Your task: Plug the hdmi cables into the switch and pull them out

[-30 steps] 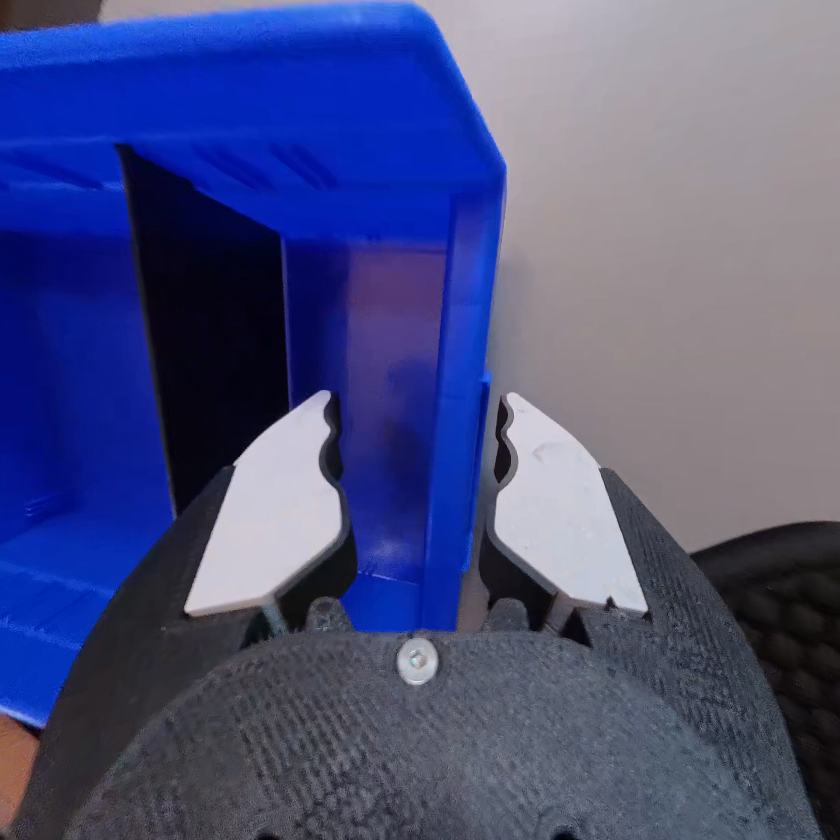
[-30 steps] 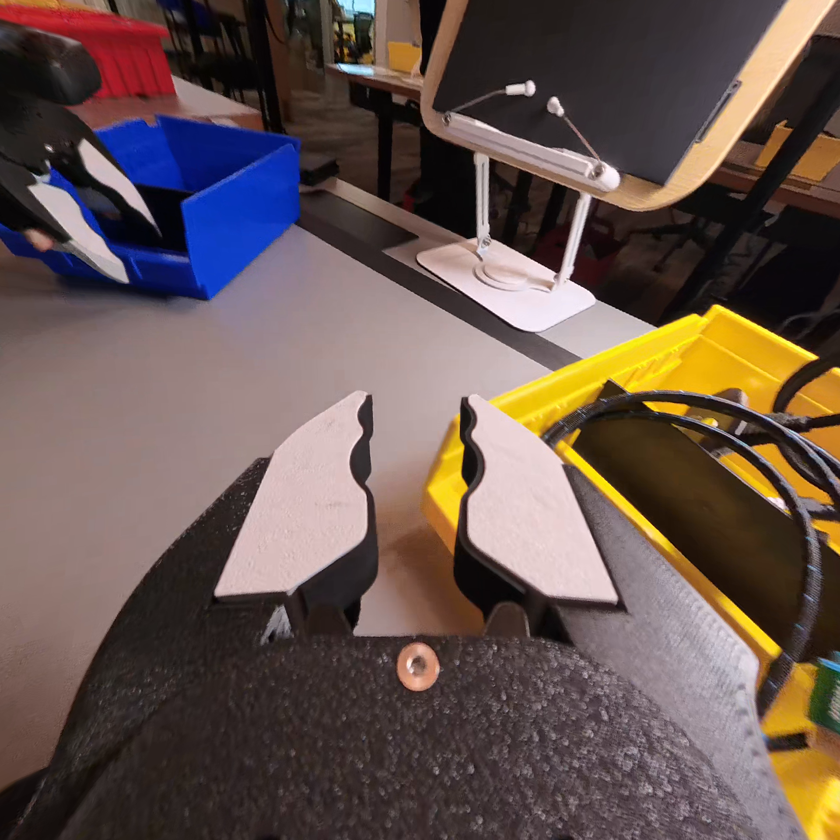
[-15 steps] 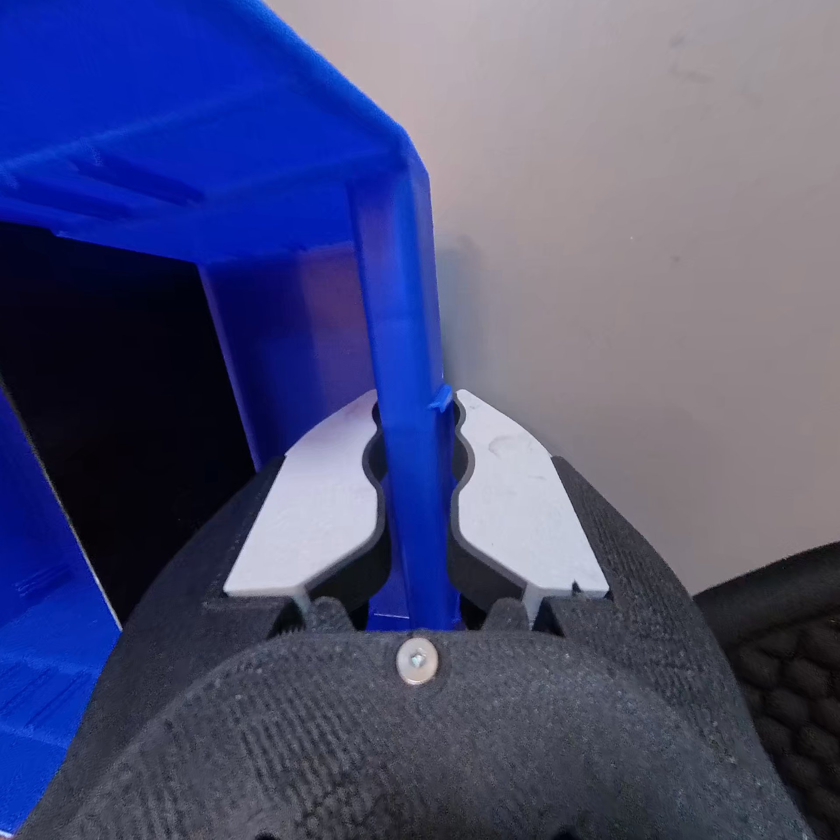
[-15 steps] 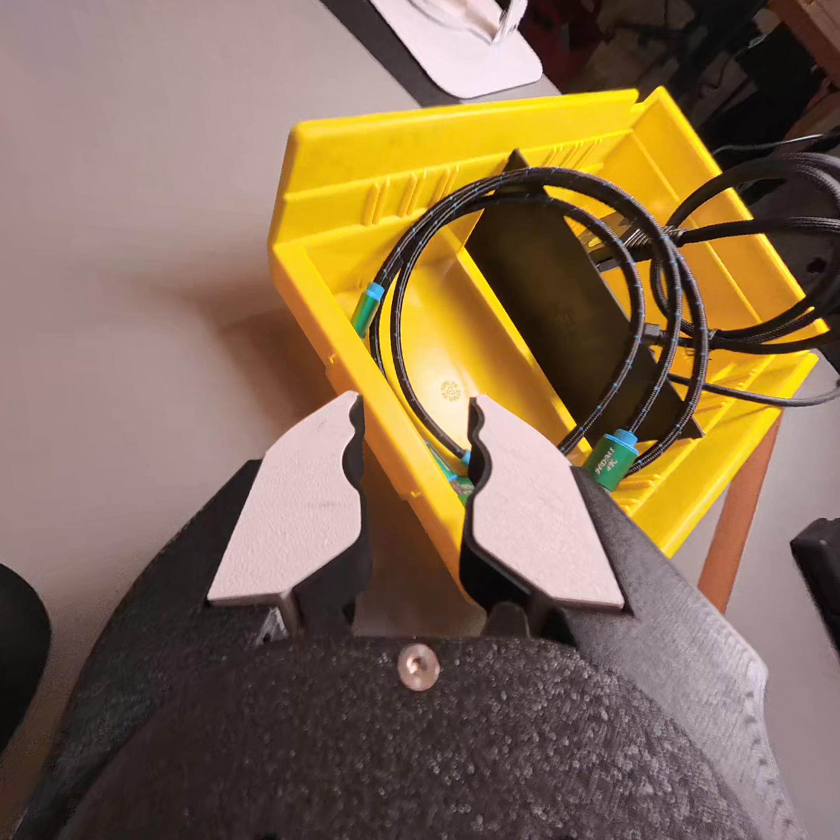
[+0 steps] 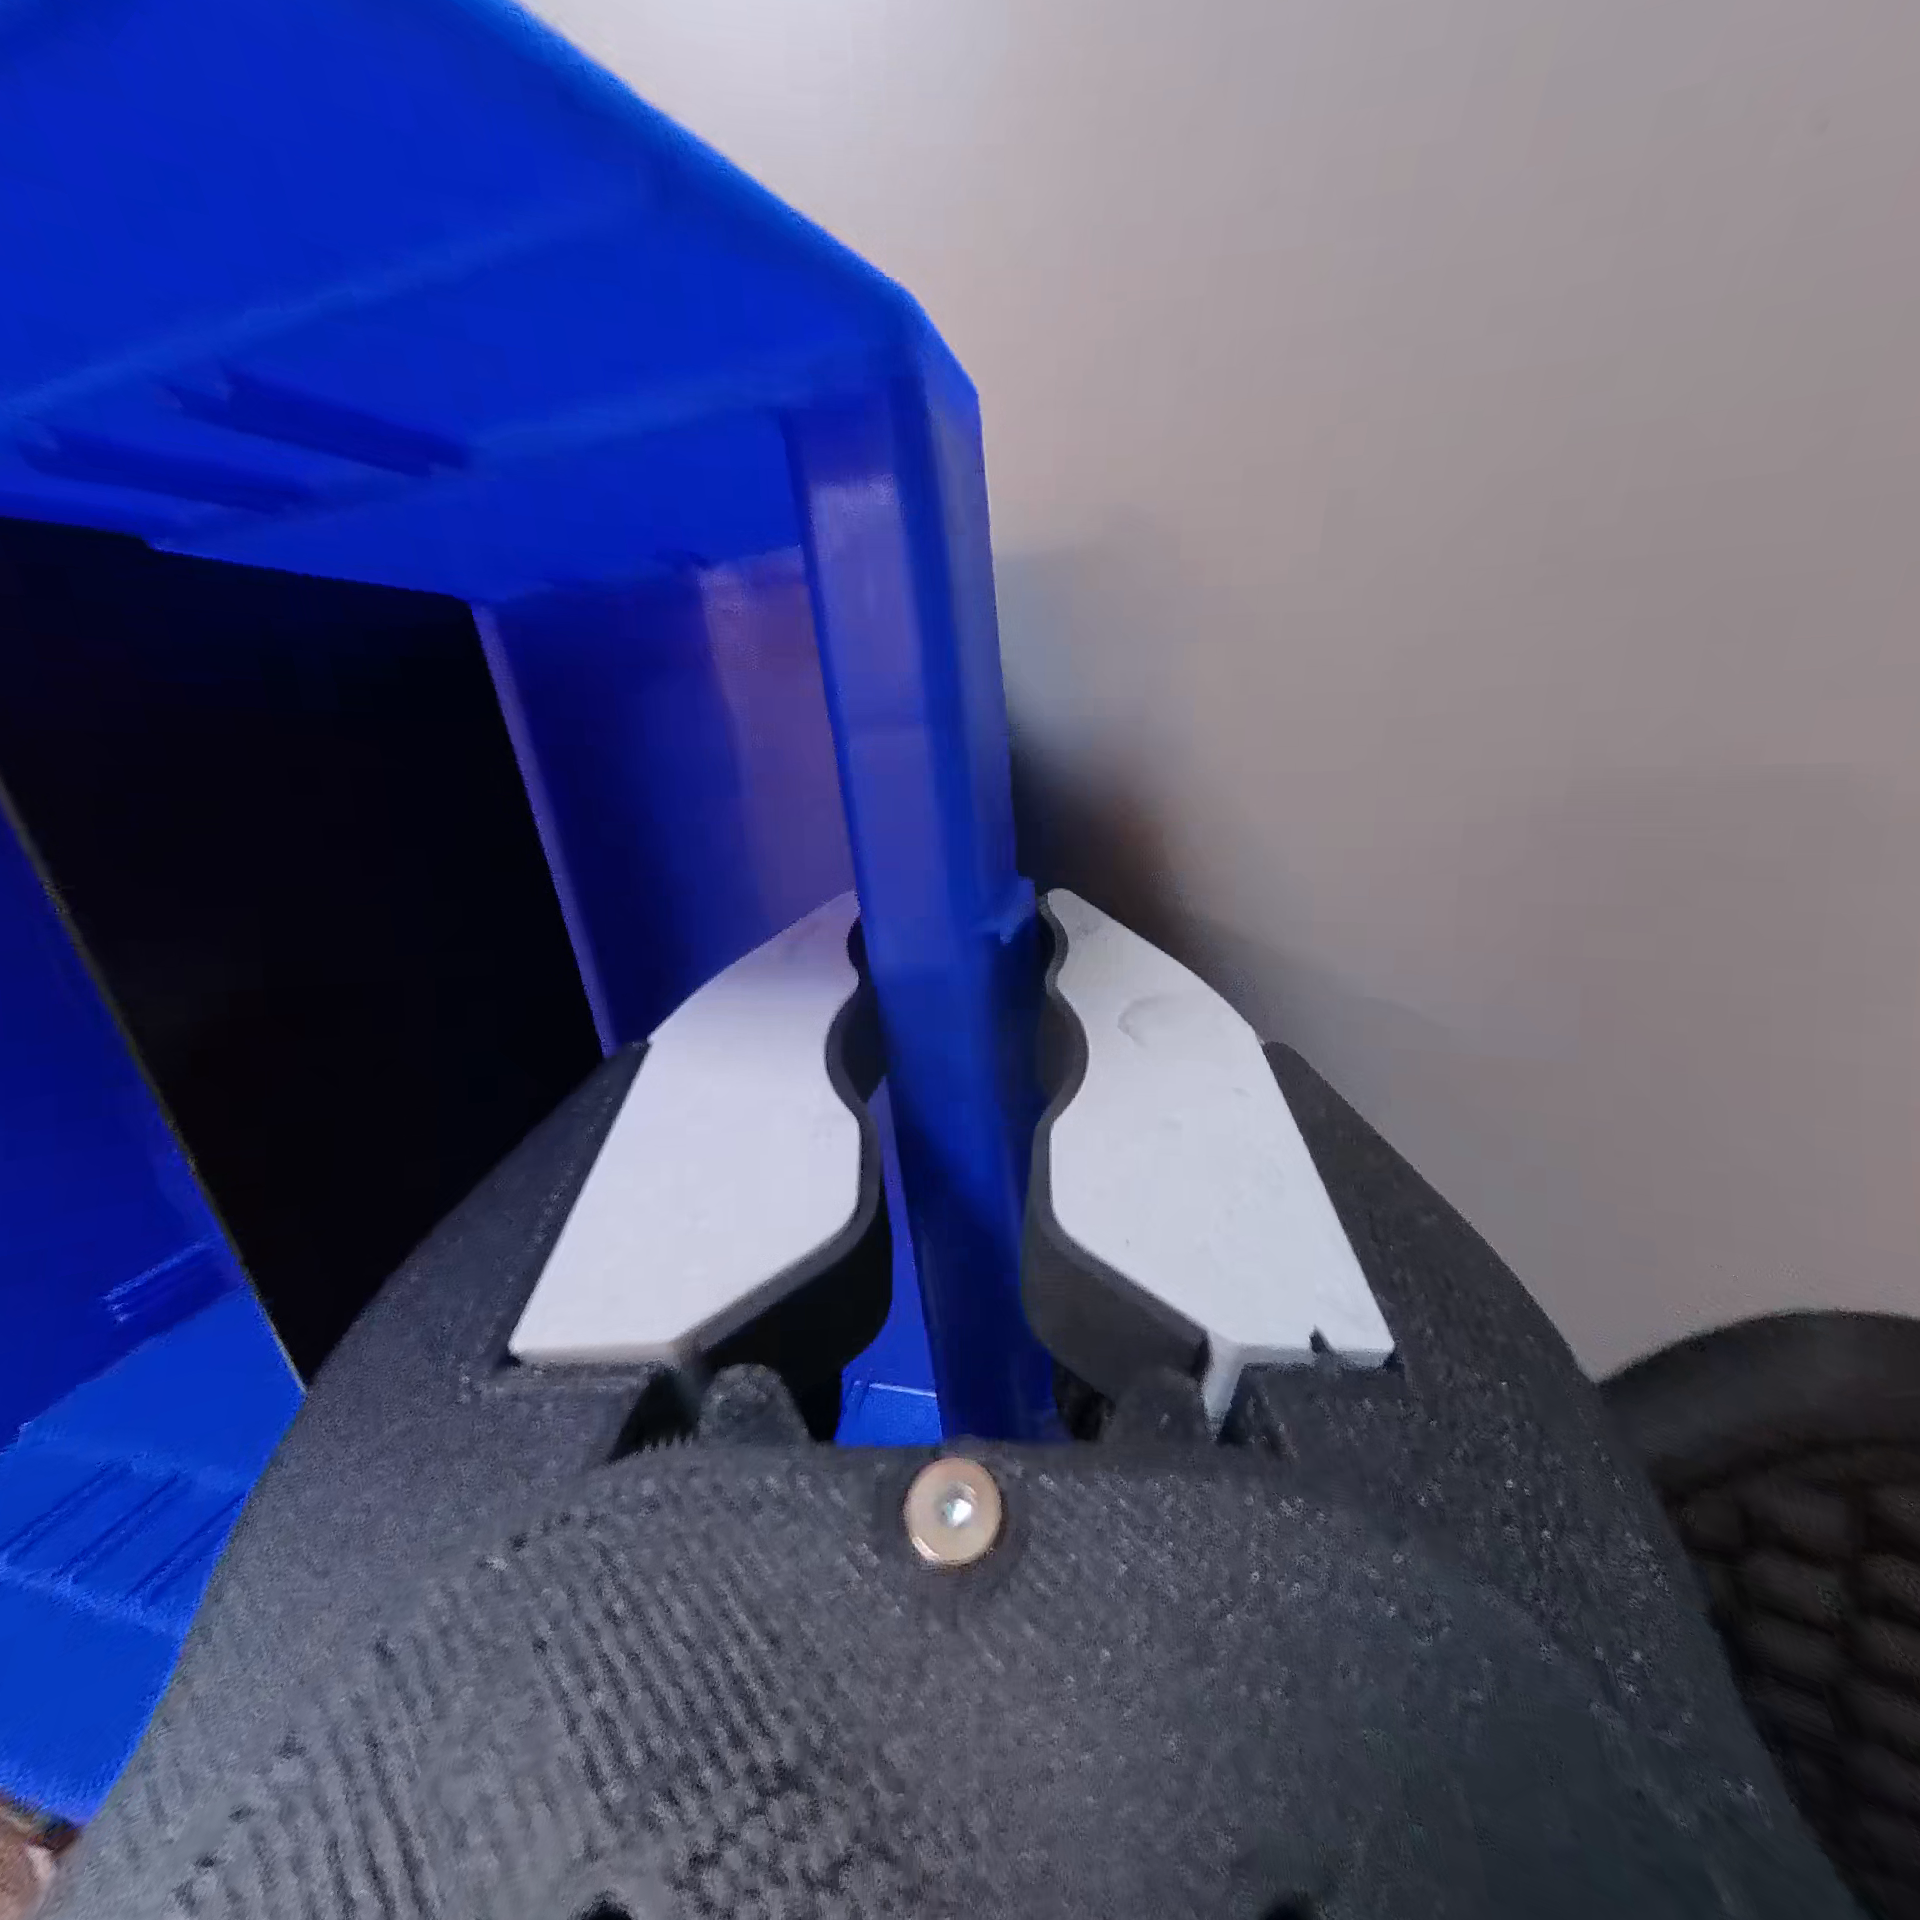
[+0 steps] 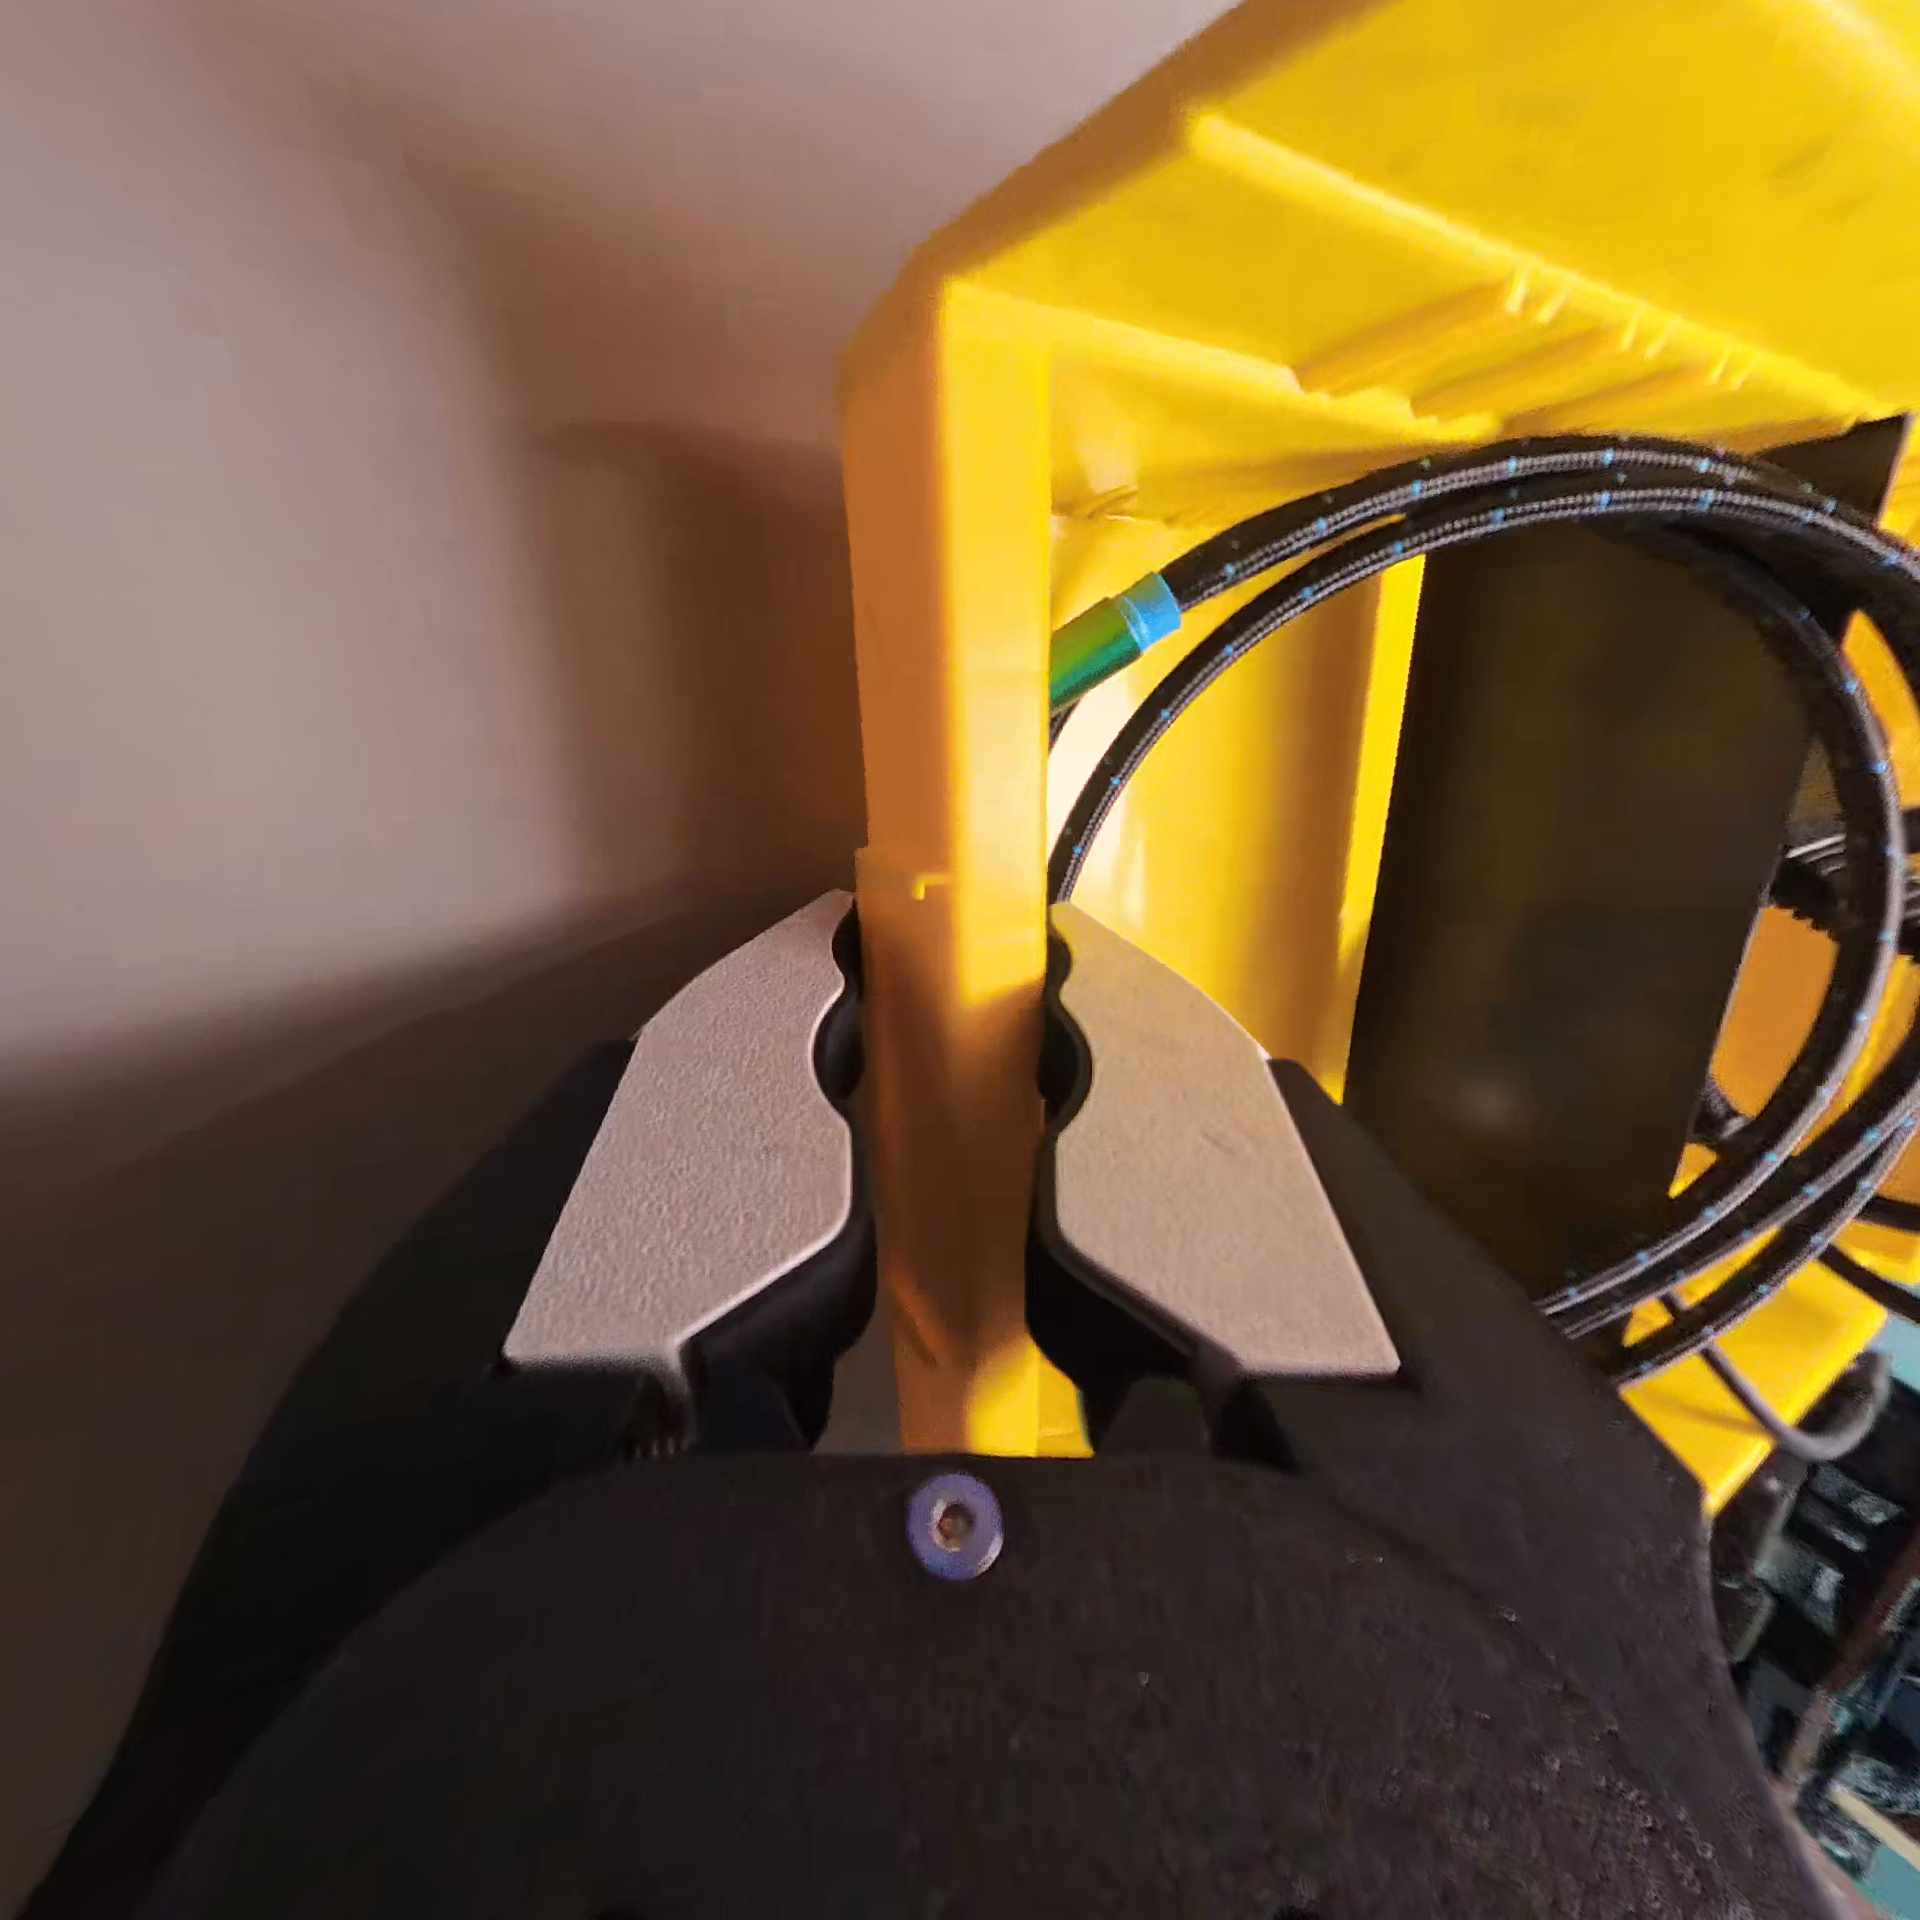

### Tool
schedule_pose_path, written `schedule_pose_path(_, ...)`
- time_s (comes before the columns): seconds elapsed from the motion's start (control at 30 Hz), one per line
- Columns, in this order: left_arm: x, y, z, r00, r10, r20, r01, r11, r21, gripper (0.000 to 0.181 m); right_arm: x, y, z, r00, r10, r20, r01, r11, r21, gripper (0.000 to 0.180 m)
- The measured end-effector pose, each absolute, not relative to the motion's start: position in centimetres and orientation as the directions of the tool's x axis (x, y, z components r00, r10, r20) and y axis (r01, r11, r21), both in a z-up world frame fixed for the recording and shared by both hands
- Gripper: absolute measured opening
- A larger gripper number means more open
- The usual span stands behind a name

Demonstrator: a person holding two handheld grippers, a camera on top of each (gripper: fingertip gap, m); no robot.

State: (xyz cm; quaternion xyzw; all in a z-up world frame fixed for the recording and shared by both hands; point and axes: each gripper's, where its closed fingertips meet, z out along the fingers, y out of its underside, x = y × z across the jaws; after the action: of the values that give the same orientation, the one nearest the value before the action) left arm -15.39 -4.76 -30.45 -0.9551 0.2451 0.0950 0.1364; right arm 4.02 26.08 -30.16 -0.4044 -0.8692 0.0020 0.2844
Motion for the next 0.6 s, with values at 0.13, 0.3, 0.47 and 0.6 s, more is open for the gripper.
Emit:
schedule_pose_path(0.13,-15.3,-1.3,-30.4,0.797,-0.508,-0.327,-0.587,-0.779,-0.22,0.029,2.7,23.1,-30.0,-0.53,0.667,0.523,0.66,0.712,-0.239,0.028)
schedule_pose_path(0.3,-15.9,1.0,-29.9,0.764,-0.506,-0.401,-0.631,-0.717,-0.296,0.029,3.0,17.6,-29.9,-0.571,0.611,0.548,0.581,0.773,-0.257,0.029)
schedule_pose_path(0.47,-13.5,1.2,-27.2,0.852,-0.309,-0.423,-0.51,-0.677,-0.531,0.042,3.9,11.1,-29.2,-0.599,0.539,0.592,0.459,0.837,-0.298,0.031)
schedule_pose_path(0.6,-5.6,1.2,-24.3,0.977,-0.211,0.001,-0.116,-0.542,-0.832,0.056,6.0,8.1,-21.7,-0.387,0.816,0.429,0.404,0.568,-0.716,0.041)
